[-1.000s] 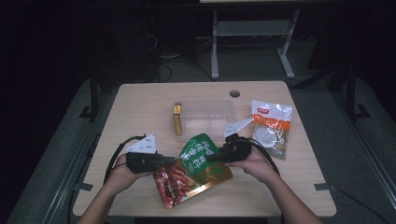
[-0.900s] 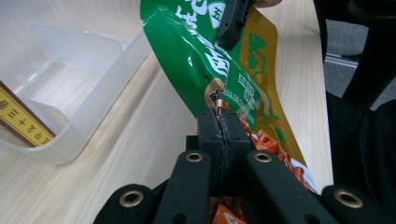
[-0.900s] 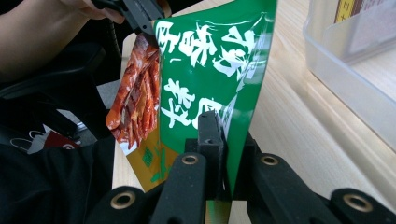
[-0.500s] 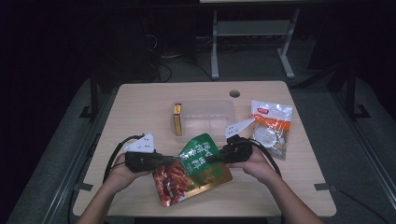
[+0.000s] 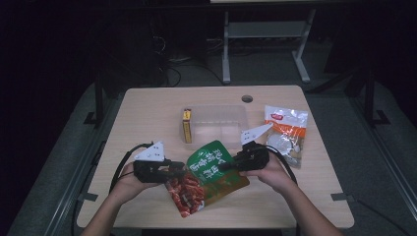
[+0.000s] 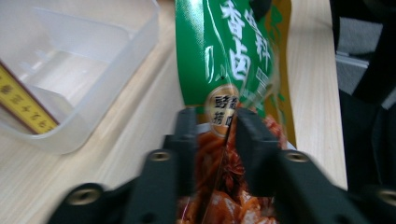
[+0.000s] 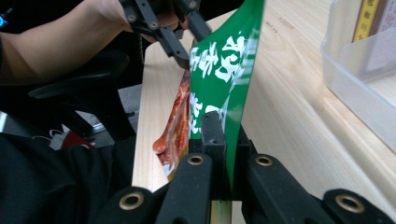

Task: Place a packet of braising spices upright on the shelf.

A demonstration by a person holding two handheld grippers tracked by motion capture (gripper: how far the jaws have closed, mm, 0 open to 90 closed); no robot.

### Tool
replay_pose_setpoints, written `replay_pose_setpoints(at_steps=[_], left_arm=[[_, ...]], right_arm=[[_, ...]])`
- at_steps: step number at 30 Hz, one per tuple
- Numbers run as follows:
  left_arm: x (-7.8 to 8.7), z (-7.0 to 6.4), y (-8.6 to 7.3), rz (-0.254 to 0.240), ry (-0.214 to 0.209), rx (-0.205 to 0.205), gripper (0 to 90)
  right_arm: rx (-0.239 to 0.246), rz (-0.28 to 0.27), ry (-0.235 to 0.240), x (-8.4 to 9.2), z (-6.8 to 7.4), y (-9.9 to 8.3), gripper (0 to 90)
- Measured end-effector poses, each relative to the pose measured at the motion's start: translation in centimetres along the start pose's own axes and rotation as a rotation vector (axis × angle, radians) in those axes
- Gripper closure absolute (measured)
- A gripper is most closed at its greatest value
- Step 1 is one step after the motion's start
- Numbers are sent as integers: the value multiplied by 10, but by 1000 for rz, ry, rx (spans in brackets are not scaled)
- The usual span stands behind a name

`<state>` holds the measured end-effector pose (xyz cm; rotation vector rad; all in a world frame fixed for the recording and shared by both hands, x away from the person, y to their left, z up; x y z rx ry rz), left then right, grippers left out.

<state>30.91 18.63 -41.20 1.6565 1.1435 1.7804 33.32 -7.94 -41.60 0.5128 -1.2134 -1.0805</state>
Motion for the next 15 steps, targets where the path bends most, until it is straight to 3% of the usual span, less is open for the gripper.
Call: replay_pose_setpoints(at_steps=[1,3,4,9,12,15], left_arm=[[1,0,0,-11,-8,5,569],[4,-2,0,-23,-1,13,445],[5,-3,0,-21,14,10,340],[15,-7,-9,-12,66,38,261],[21,-9,-18,-52,103,81,238],[22,-12,-31,-49,116,104,221]], right_arm=[[-2,-4,0,1,0,0,900],[-8,-10,-1,3,0,1,900],[-8,-26,-6,6,1,2,900],[-3,-49,-15,14,3,6,900],[1,-57,-23,21,4,10,900],[9,-73,-29,27,5,14,900]])
Point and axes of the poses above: each handheld gripper's, and its own axes: x roughly backward along the jaws, y roughly out of its top, z roughly to its left, the point moved 4 cm from there along -x, roughly forward along the jaws, and after that the axes turned 3 degrees about -y, right-handed, at the moved point
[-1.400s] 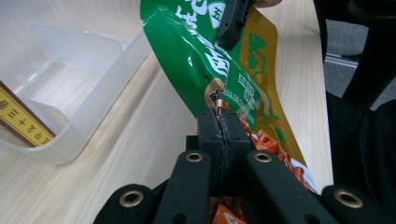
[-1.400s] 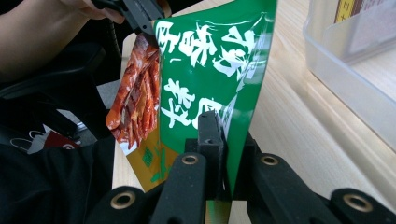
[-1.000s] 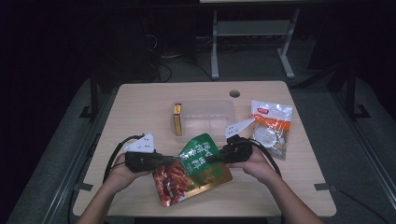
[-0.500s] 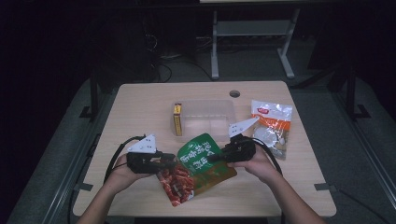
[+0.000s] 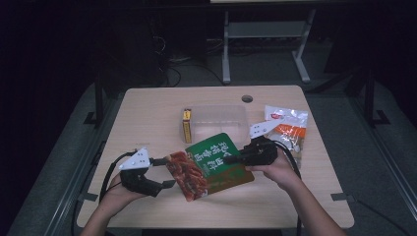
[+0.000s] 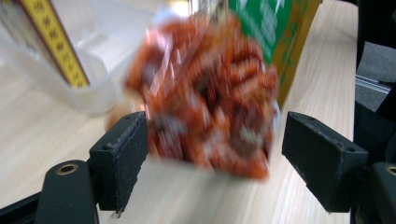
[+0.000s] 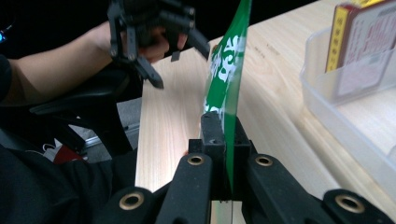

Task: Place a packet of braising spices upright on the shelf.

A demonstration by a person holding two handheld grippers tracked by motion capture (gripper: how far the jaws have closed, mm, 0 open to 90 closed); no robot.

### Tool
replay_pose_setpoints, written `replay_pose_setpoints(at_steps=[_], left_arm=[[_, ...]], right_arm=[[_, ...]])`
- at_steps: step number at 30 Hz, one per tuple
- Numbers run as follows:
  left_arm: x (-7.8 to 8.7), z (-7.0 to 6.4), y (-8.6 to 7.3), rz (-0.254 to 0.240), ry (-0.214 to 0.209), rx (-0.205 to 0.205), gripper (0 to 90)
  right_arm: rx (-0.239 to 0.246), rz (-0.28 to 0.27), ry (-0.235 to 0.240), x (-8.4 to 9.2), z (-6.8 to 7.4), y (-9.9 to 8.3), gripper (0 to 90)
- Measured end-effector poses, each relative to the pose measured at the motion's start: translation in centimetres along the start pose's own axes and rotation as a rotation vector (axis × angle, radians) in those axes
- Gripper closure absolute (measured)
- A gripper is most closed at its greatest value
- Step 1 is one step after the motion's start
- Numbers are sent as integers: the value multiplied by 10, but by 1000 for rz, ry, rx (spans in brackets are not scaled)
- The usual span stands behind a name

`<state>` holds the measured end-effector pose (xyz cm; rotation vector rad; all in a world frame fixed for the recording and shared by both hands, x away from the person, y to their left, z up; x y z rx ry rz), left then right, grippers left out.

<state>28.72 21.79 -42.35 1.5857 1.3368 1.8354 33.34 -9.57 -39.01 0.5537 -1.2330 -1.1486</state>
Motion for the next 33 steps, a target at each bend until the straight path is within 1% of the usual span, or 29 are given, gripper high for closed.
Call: replay_pose_setpoints(at_steps=[2,4,6,8,10,11,13,14,16,17,18,20,24,25,30,33], left_arm=[[1,3,-8,-1,19,13,215],[1,4,-9,-4,22,18,216],[-1,9,-10,-13,41,19,216],[-2,9,-11,-15,40,26,216],[-3,11,-13,-5,43,29,216],[-5,13,-16,3,49,24,215],[-6,13,-17,3,52,22,216],[-6,14,-18,16,56,7,216],[-9,13,-20,26,63,-1,215],[-11,13,-22,35,65,-4,215],[-12,14,-23,55,66,-19,215],[-15,12,-23,69,67,-25,215],[-17,11,-24,71,69,-26,215],[-16,12,-24,82,71,-37,215],[-16,13,-25,78,74,-27,215],[-16,13,-25,78,74,-28,215]], right_arm=[[9,-15,-12,6,1,5,900],[7,-20,-16,9,1,7,900],[20,-33,-35,15,2,13,900],[19,-34,-38,18,2,15,900],[11,-30,-58,24,0,20,900],[8,-30,-65,26,0,21,900],[8,-28,-71,28,-1,23,900],[9,-28,-78,30,-1,24,900],[6,-29,-95,33,-1,26,900],[4,-29,-104,35,-2,27,900],[2,-32,-111,37,-2,28,900],[-5,-33,-120,41,-3,31,900],[-2,-38,-125,45,-3,33,900],[1,-39,-126,46,-3,34,900],[14,-46,-147,57,-3,41,900],[8,-53,-157,61,-5,43,900]])
Point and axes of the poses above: each handheld gripper's, and its own axes: x roughly backward along the jaws, y roughly out of its top, z roughly to its left, the point moved 4 cm from there along -x, roughly forward along the jaws, and after that the axes turned 3 degrees about -y, right-handed, at the moved point
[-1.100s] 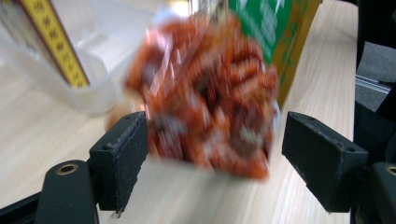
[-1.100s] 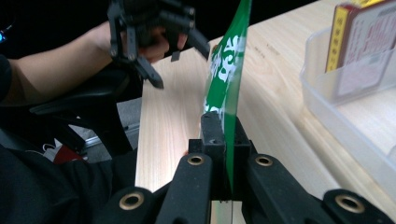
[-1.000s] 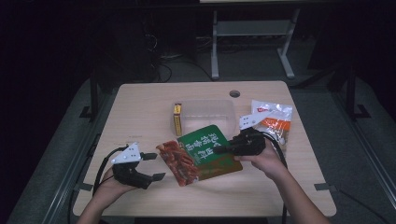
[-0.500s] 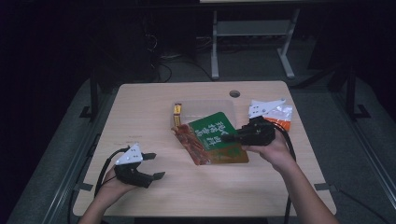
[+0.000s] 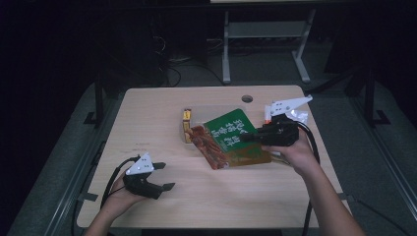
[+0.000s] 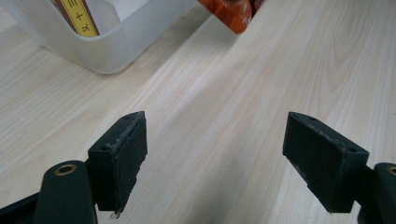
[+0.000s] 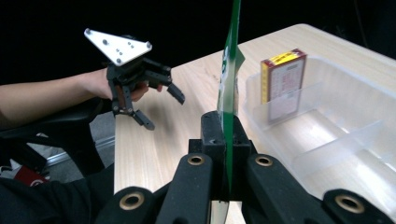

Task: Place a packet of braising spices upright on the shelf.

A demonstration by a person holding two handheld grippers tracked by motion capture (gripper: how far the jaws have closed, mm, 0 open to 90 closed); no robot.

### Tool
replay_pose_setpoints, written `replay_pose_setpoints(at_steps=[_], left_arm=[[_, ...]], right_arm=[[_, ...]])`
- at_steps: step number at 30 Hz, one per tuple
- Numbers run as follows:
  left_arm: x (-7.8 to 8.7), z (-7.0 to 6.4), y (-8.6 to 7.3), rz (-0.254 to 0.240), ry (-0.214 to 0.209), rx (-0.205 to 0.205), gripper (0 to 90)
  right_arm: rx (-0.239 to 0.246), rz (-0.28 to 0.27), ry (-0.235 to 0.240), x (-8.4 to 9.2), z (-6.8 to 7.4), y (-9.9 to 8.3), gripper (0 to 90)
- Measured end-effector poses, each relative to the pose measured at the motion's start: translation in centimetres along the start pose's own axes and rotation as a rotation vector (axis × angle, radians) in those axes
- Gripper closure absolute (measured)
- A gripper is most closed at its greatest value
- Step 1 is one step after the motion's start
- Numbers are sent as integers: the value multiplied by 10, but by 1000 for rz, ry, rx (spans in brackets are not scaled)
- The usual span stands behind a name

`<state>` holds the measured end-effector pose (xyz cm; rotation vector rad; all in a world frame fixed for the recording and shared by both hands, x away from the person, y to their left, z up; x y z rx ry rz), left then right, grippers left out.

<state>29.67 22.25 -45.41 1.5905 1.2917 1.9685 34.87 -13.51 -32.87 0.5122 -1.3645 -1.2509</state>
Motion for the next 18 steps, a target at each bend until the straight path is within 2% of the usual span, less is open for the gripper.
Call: replay_pose_setpoints(at_steps=[8,14,17,18], left_arm=[[-1,0,0,5,-6,2,215],[-1,-1,0,4,-16,4,215],[-2,-2,0,4,-23,9,215],[-2,-2,0,5,-23,8,215]], right_arm=[[4,-23,-58,13,-7,19,900],[-12,-19,-90,13,-14,32,900],[-19,0,-134,10,-20,42,900],[-19,0,-134,10,-20,42,900]])
Point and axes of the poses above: each handheld gripper's, and its own axes: x roughly backward along the jaws, y roughly out of its top, z roughly to its left, the point moved 4 cm from there along -x, roughly forward along the jaws, and after that the axes turned 3 degrees about -y, right-handed, at the moved point
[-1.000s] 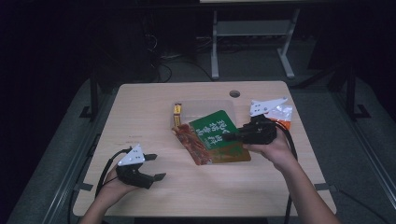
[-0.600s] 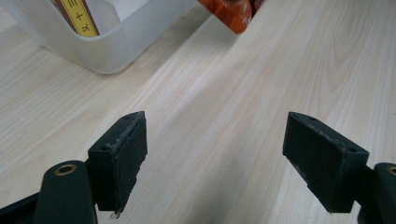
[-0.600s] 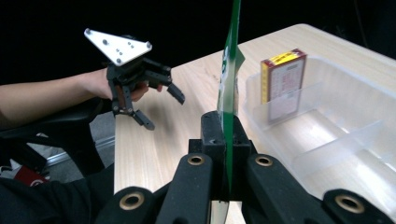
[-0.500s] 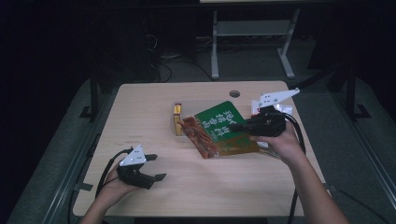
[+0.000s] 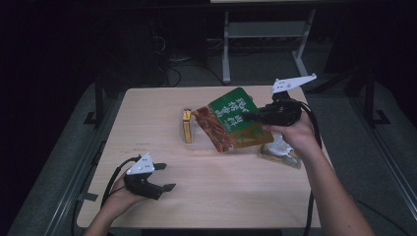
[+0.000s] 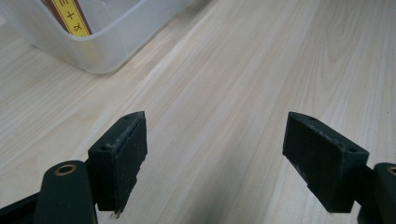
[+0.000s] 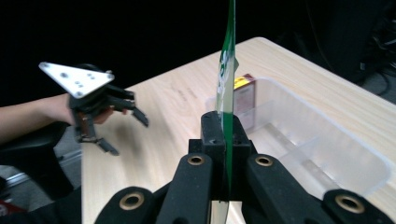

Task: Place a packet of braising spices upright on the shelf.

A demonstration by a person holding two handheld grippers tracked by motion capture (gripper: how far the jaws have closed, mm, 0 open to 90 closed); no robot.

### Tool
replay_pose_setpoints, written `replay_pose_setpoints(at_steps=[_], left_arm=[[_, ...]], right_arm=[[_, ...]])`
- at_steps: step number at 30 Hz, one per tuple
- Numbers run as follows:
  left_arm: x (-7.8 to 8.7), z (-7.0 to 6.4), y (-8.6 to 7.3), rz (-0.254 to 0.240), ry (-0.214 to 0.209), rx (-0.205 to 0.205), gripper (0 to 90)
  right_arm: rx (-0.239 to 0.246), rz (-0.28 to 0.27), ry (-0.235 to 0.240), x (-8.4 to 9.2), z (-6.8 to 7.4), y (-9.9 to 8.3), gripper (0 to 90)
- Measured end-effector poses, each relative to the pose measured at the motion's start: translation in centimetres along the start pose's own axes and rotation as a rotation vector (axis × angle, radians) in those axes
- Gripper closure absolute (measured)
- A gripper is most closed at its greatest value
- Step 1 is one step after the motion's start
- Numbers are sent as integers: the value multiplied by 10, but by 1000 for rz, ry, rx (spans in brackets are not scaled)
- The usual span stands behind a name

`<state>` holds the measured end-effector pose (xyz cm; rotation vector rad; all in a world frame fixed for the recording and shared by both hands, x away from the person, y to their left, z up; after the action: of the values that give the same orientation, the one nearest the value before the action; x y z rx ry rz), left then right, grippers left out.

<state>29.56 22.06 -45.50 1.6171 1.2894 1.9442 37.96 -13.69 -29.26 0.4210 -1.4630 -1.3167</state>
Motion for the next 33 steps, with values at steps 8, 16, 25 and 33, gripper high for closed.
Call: replay_pose_setpoints(at_steps=[8,16,25,33], left_arm=[[-2,-1,0,7,-8,-7,215],[-2,-2,-1,12,-13,-10,215],[-3,-3,-1,19,-19,-18,215],[-4,-3,-2,35,-25,-25,216]], right_arm=[[-16,20,-59,-8,-8,19,900],[-20,28,-99,-19,-13,36,900],[-46,42,-116,-32,-22,39,900],[-67,86,-182,-46,-31,37,900]])
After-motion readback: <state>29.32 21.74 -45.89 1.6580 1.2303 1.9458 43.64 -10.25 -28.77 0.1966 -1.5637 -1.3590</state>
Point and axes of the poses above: each handheld gripper's, and its own axes: x roughly backward along the jaws, y roughly out of its top, z roughly to its left, the point moved 4 cm from there along -x, roughly forward along the jaws, and after that the axes turned 3 degrees about -y, right-handed, at the moved point
